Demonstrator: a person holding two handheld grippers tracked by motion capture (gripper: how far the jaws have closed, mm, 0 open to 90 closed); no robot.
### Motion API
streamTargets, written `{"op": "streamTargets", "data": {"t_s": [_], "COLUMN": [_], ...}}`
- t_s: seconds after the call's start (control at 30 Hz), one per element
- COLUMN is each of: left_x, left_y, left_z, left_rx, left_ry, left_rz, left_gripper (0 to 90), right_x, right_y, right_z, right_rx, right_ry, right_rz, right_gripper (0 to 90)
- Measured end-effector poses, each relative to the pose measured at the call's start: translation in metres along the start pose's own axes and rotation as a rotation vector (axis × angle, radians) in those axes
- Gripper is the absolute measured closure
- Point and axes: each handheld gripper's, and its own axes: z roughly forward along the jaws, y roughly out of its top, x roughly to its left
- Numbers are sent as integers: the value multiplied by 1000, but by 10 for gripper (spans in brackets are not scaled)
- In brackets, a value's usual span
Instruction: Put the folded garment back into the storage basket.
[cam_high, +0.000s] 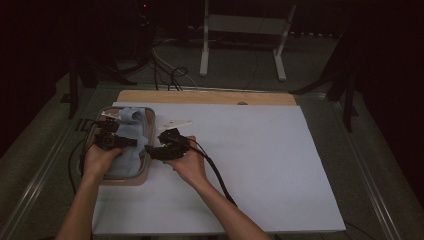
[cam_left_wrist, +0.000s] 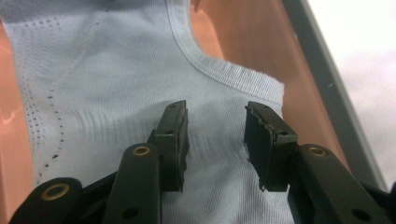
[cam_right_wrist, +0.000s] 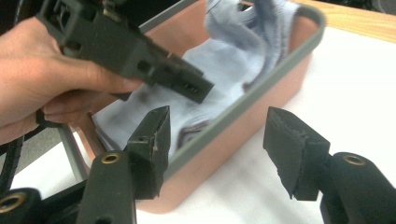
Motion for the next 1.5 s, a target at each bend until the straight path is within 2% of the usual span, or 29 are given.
{"op": "streamTargets", "data": {"t_s": [0.17,0.3,0.43,0.67,0.8,0.97,1.13,1.4,1.5], "left_x": [-2,1,0,-7,-11,-18,-27,-44,-49], "left_y": [1,1,1,1,-1,-5,-10,-18,-22], "left_z": [5,6,4,-8,-15,-26,-36,-48,-50], "left_rx": [35,32,7,-76,-123,-204,-294,-389,-403], "left_ry": [60,80,60,33,21,1,-4,-6,-2], "left_rz": [19,1,0,11,22,43,46,93,121], "left_gripper": [631,644,598,473,404,304,184,107,62], "right_x": [-9,-13,-18,-24,-27,-33,-36,-39,-39], "right_y": [-3,-5,-7,-11,-13,-15,-17,-20,-22], "right_z": [-11,-18,-25,-35,-41,-49,-58,-73,-78], "right_rx": [-28,-39,-52,-67,-84,-102,-124,-137,-136], "right_ry": [-12,-19,0,6,3,11,14,16,17], "right_rz": [20,26,40,38,11,17,29,4,-7], "right_gripper": [410,407,388,336,302,253,210,149,142]}}
